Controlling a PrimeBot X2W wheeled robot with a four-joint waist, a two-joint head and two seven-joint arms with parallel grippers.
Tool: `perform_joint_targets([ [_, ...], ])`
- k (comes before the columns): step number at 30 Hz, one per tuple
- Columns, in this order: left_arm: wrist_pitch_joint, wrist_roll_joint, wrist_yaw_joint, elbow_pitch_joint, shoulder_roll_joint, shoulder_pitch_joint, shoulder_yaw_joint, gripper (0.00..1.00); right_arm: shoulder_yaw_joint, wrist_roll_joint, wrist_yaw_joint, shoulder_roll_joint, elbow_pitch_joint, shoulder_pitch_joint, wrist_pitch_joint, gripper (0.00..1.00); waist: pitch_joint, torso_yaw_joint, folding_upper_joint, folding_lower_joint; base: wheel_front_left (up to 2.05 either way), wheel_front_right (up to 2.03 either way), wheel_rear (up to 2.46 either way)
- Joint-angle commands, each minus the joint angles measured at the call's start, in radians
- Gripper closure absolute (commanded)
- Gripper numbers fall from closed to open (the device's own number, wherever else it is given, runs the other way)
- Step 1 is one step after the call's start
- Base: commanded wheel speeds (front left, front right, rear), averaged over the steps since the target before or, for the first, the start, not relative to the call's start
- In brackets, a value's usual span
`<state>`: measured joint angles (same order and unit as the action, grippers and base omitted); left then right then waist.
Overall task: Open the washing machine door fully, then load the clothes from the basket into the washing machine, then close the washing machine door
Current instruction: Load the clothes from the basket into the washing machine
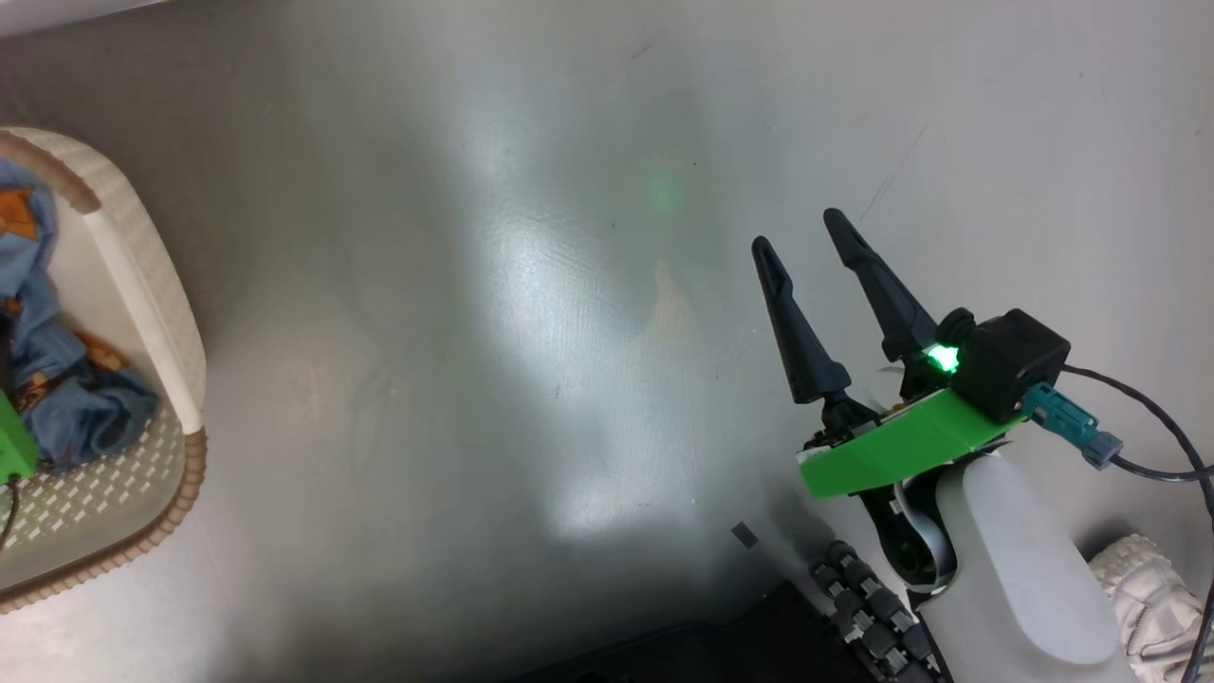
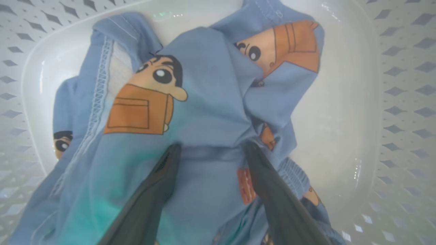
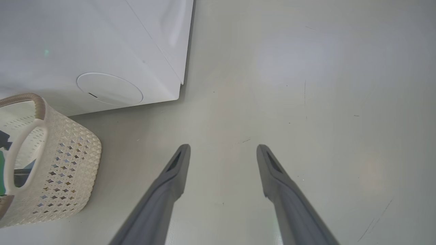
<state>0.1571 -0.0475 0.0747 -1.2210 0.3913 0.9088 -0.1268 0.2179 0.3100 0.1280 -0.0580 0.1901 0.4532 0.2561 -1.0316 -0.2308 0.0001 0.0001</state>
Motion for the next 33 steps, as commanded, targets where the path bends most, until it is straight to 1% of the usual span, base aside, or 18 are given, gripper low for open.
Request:
perform_joint_targets([
  [1, -0.009, 0.005, -0.007, -0.010, 0.054, -0.024, -0.011, 0.00, 0.024, 0.009, 0.003, 0.008, -0.019, -0.038, 0.006, 0.00, -0.003, -0.003, -0.0001, -0.0001, 0.00, 0.00, 0.00],
  [4, -0.023, -0.006, 0.002, -0.024, 0.054, -0.011, -0.011, 0.00, 0.024, 0.011, 0.003, 0.008, -0.019, -0.036, 0.006, 0.00, -0.005, -0.005, -0.0001, -0.0001, 0.00, 0.00, 0.00],
  [5, -0.026, -0.011, 0.006, -0.028, 0.053, -0.008, -0.011, 0.40, 0.024, 0.012, 0.003, 0.008, -0.018, -0.035, 0.006, 0.00, -0.005, -0.006, -0.0001, -0.0001, 0.00, 0.00, 0.00],
  [6, -0.026, -0.013, 0.008, -0.031, 0.053, -0.006, -0.010, 0.87, 0.024, 0.013, 0.003, 0.008, -0.017, -0.034, 0.006, 0.00, -0.004, -0.007, -0.0001, -0.0001, 0.00, 0.00, 0.00],
  [7, -0.022, -0.015, 0.011, -0.033, 0.052, -0.004, -0.009, 1.00, 0.023, 0.014, 0.003, 0.008, -0.016, -0.032, 0.006, 0.00, -0.003, -0.007, -0.0001, -0.0001, 0.00, 0.00, 0.00],
  [10, -0.008, -0.026, 0.017, -0.040, 0.048, -0.005, -0.008, 1.00, 0.023, 0.015, 0.003, 0.008, -0.013, -0.029, 0.006, 0.00, 0.007, -0.006, -0.0001, -0.0001, 0.00, 0.00, 0.00],
  [19, 0.079, -0.063, 0.035, -0.048, 0.023, -0.038, -0.014, 1.00, 0.008, 0.002, 0.003, 0.008, -0.010, -0.020, 0.006, 0.00, 0.063, 0.012, -0.0001, -0.0001, 0.00, 0.00, 0.00],
  [22, 0.101, -0.089, 0.043, -0.027, -0.005, -0.071, -0.022, 1.00, -0.006, -0.016, 0.003, 0.008, -0.008, -0.021, 0.006, 0.00, 0.109, 0.032, -0.0001, -0.0001, 0.00, 0.00, 0.00],
  [23, 0.101, -0.089, 0.043, -0.027, -0.005, -0.071, -0.022, 1.00, -0.006, -0.016, 0.003, 0.008, -0.008, -0.021, 0.006, 0.00, 0.109, 0.032, -0.0001, -0.0001, 0.00, 0.00, 0.00],
  [24, 0.103, -0.103, 0.046, -0.007, -0.018, -0.092, -0.028, 1.00, -0.013, -0.024, 0.003, 0.008, -0.007, -0.024, 0.006, 0.00, 0.133, 0.041, -0.0001, -0.0001, 0.00, 0.00, 0.00],
  [26, 0.104, -0.112, 0.047, 0.018, -0.023, -0.105, -0.035, 1.00, -0.015, -0.028, 0.003, 0.008, -0.006, -0.026, 0.006, 0.00, 0.146, 0.045, -0.0001, -0.0001, 0.00, 0.00, 0.00],
  [33, 0.104, -0.158, 0.053, 0.224, -0.069, -0.235, -0.080, 1.00, -0.043, -0.051, 0.003, -0.001, -0.005, -0.042, 0.006, 0.00, 0.230, 0.075, -0.0001, -0.0001, 0.00, 0.00, 0.00],
])
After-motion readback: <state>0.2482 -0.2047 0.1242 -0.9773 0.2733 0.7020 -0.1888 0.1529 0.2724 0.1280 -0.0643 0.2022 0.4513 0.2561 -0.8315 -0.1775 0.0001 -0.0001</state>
